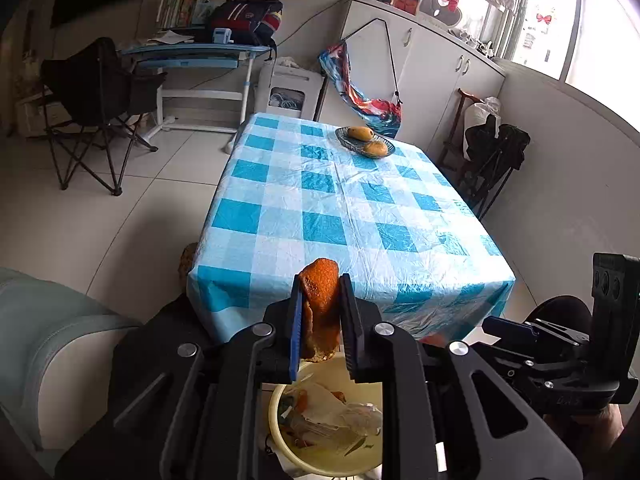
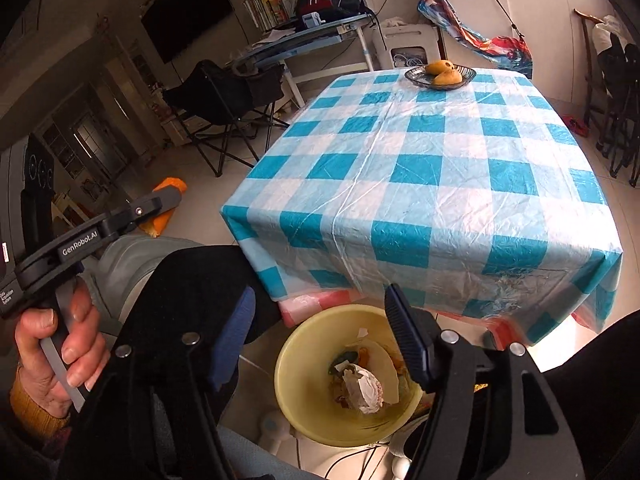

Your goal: Collect trash

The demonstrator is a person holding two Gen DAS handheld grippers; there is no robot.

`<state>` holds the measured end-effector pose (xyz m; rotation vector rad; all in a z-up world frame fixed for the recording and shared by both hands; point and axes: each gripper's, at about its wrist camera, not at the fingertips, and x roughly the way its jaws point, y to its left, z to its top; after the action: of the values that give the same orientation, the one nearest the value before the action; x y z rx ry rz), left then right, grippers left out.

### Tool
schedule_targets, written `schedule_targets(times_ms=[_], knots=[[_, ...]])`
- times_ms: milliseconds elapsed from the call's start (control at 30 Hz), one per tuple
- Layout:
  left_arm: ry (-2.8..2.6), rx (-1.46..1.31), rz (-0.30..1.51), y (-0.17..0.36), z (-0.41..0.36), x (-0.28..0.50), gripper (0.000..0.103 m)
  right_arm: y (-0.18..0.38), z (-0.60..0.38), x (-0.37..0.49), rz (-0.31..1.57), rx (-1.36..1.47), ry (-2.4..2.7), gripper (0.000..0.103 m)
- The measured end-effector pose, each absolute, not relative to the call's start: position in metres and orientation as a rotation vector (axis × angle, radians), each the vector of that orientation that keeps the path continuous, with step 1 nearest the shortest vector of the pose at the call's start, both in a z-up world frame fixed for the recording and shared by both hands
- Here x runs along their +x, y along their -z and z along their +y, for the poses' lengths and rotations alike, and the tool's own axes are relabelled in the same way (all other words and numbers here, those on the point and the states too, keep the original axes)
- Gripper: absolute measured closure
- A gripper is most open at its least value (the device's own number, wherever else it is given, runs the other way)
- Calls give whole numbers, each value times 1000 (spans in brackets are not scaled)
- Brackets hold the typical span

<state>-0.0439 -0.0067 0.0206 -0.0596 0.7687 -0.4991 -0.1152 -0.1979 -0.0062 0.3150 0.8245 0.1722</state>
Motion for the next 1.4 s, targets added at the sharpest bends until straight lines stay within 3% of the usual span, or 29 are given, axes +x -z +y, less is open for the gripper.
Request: schedule_targets(times_ms=[233,367,433,500,567,733,900,1400], knots=[[593,87,925,21,-42,-53,86,-23,-221,-111,601,310,-64,29],[620,166,1014,44,-55,-58,84,-7,-228,-108,590,346,-13,28],[607,186,1029,48,-57,-59,78,-7,-228,-108,587,350,-14,28],[599,186,1029,47,-55,-59,61,-9,-224,-110,572,330,-13,26],[583,177,1008,43,-51,-58,51,-9,-223,-113,564,308,-5,25],[504,141,903,24,-35,-53,42,-10,-217,-114,545,260,16,23],[415,93,731,-6,-18,-55,23,-13,-214,-117,510,218,47,16],[323,114,623,-19,-7,-61,11,-25,-212,-130,418,169,101,13]])
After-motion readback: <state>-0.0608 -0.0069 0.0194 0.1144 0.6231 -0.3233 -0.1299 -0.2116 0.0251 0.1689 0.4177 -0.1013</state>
